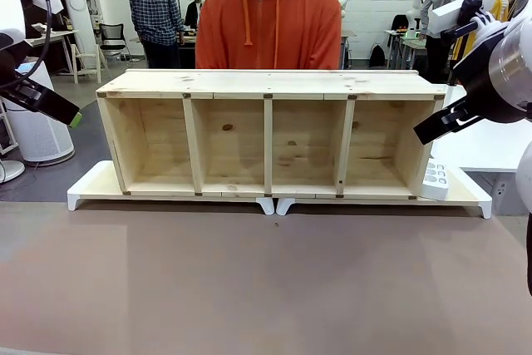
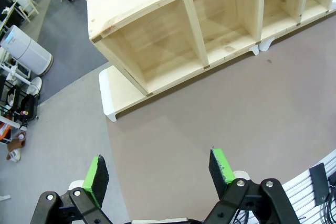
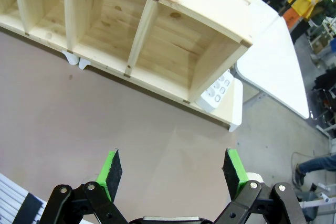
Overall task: Perform cable management.
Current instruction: When the cord part of the Power Cable appears at the lower middle area of the table and stops, grasp the cord part of the Power Cable.
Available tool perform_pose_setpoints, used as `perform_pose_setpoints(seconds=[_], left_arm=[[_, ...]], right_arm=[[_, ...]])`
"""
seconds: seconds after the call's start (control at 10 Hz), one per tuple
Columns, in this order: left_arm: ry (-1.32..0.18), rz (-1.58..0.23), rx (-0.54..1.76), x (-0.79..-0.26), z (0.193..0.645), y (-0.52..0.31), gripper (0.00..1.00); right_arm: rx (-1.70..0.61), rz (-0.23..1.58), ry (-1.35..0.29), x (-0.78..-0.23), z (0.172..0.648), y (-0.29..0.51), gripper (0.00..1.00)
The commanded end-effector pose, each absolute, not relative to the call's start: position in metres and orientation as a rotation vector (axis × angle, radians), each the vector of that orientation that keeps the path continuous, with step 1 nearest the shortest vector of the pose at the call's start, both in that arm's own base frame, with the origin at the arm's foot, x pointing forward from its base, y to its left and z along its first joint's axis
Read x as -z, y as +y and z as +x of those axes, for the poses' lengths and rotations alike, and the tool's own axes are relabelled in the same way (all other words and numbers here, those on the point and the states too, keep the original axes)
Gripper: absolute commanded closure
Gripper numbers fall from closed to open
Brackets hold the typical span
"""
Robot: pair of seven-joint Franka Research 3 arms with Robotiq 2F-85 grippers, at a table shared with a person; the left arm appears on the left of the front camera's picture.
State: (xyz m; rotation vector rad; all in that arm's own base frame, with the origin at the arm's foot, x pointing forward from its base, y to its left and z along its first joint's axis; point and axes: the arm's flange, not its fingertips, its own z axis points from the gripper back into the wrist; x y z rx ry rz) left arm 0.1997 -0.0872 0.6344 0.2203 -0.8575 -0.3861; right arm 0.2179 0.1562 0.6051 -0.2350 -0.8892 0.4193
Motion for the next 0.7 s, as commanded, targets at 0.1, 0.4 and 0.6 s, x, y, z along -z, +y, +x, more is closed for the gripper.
perform_pose_setpoints(seconds=[0.1,0.4,0.6], left_arm=[[-0.861,0.215,0.383,-0.6343,0.2008,-0.089,0.0],[-0.861,0.215,0.383,-0.6343,0.2008,-0.089,0.0],[-0.861,0.215,0.383,-0.6343,0.2008,-0.089,0.0]], right_arm=[[-0.43,-0.232,-0.897,-0.6047,0.2213,0.1583,0.0],[-0.43,-0.232,-0.897,-0.6047,0.2213,0.1583,0.0],[-0.43,-0.232,-0.897,-0.6047,0.2213,0.1583,0.0]])
